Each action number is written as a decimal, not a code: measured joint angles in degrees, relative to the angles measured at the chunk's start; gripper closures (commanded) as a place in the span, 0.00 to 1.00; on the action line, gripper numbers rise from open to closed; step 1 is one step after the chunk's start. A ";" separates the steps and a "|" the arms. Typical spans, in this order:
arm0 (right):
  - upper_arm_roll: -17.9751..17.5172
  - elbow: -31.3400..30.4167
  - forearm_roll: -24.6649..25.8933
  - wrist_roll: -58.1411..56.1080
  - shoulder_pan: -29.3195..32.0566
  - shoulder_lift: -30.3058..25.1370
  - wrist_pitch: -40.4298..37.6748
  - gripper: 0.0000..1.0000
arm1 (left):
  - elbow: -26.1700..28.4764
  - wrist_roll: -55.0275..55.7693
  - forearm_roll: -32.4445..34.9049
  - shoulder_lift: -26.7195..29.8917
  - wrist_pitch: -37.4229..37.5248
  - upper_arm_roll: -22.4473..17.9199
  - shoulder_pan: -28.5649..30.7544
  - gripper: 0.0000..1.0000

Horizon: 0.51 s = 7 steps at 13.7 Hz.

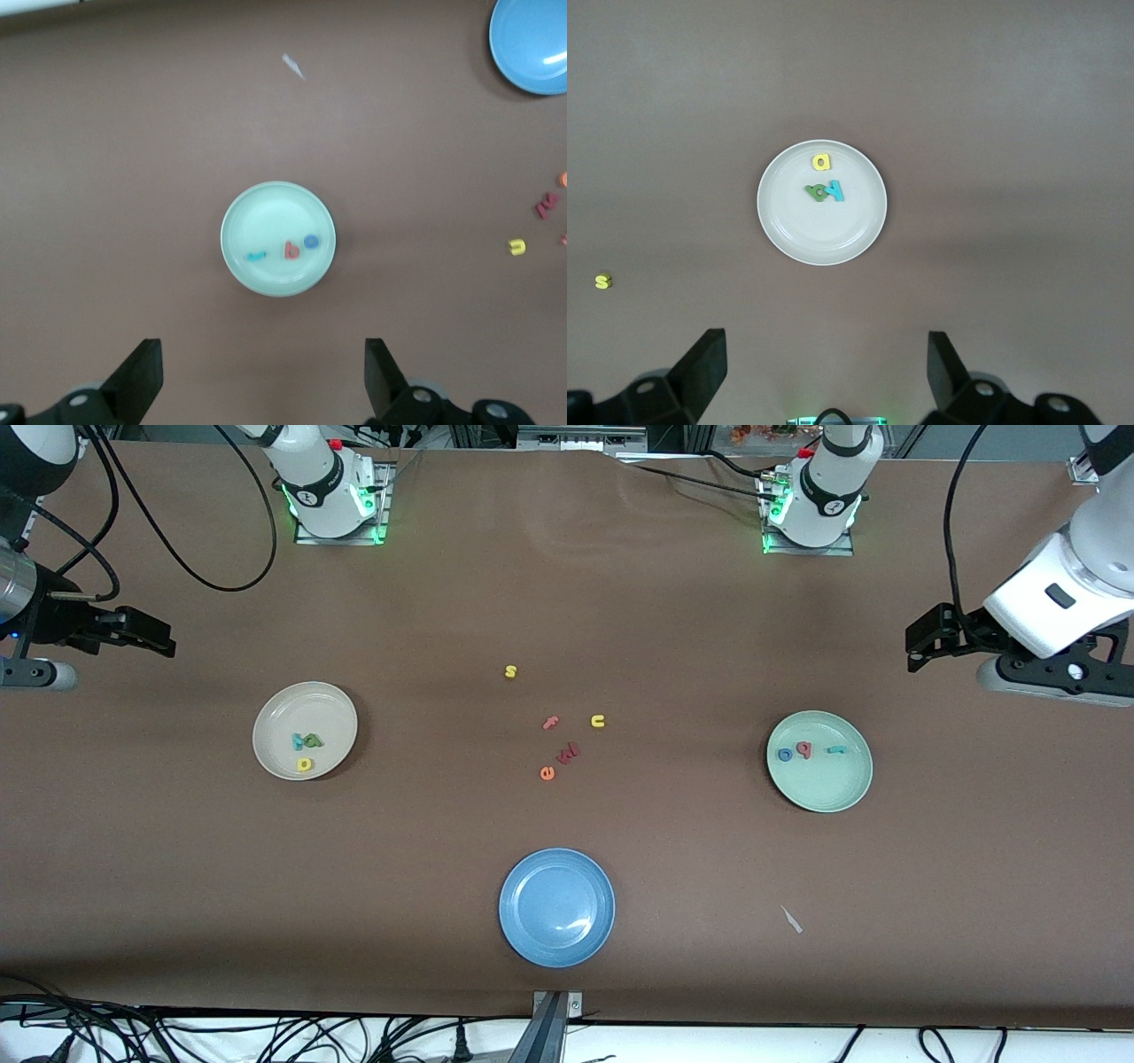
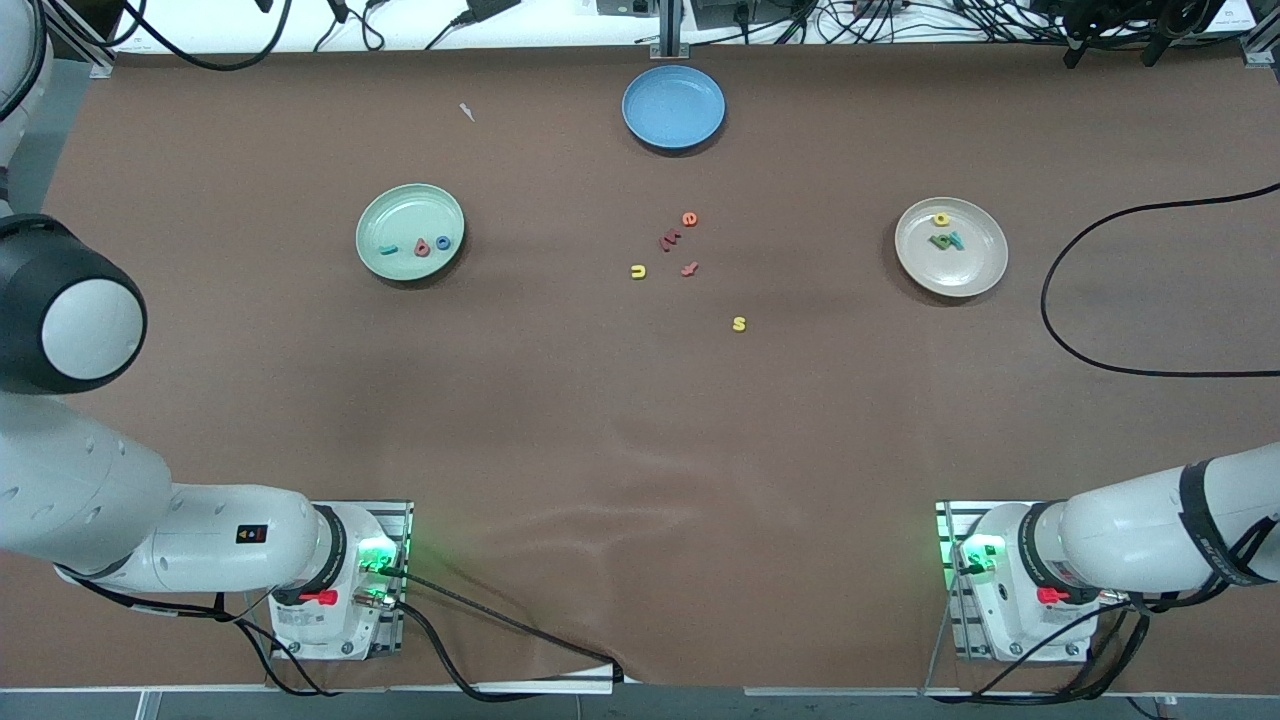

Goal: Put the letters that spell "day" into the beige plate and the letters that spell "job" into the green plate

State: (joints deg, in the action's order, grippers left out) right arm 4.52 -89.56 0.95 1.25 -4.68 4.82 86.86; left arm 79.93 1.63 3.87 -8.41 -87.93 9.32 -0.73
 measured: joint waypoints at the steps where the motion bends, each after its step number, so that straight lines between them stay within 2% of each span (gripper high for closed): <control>1: 0.00 0.00 0.00 0.00 0.00 0.00 0.00 0.00 | 3.24 0.00 -0.47 1.39 -2.14 -1.37 -0.69 0.00; 3: 0.00 0.00 0.00 0.00 0.00 0.00 0.00 0.00 | 6.93 -0.04 -2.74 3.23 -3.72 -3.11 -0.92 0.00; 7: 0.00 0.00 0.00 0.00 0.00 0.00 0.00 0.00 | 8.56 -0.05 -4.39 4.60 -3.98 -4.16 -0.89 0.00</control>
State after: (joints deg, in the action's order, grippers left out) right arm 4.52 -89.56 0.95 1.25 -4.67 4.82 86.86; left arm 88.48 1.58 -0.52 -3.80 -91.91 5.16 -1.62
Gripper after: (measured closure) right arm 0.000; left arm 0.000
